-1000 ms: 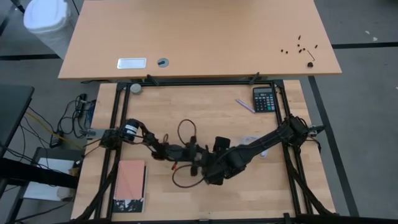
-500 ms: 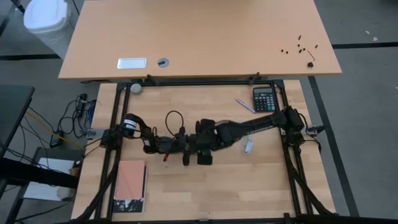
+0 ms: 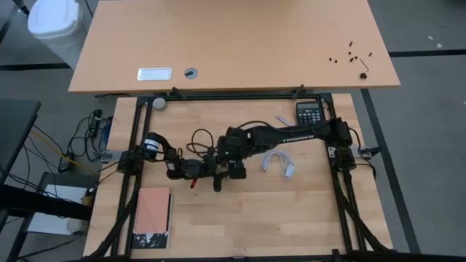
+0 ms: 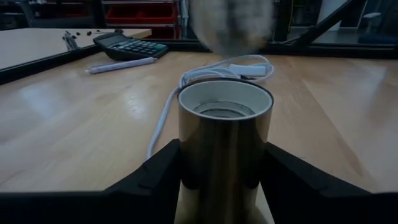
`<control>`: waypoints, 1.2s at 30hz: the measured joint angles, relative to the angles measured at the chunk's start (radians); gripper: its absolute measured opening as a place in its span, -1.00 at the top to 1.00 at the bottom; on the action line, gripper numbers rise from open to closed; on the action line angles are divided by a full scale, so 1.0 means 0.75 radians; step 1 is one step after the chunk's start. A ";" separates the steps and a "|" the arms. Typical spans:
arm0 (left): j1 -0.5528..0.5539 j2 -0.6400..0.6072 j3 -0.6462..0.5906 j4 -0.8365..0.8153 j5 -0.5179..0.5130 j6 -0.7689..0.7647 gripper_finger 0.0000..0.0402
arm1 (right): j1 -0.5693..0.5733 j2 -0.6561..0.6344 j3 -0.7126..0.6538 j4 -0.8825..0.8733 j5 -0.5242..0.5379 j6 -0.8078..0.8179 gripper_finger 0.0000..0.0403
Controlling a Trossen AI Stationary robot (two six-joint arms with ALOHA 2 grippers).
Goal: Screw lightbulb
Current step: Insert the lightbulb on the lamp
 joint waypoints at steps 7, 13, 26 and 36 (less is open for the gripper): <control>0.000 0.001 0.000 -0.003 -0.004 -0.009 0.04 | -0.013 0.000 -0.110 0.039 -0.053 -0.095 -0.38; 0.000 0.001 -0.001 -0.003 0.067 0.002 0.04 | -0.019 0.000 -0.104 0.054 -0.171 -0.311 -0.38; -0.025 0.005 0.037 0.000 0.210 -0.031 0.04 | -0.028 0.000 -0.079 0.022 -0.289 -0.588 -0.38; -0.049 0.007 0.071 -0.010 0.230 -0.035 0.04 | 0.027 0.046 -0.071 0.009 -0.290 -0.610 -0.38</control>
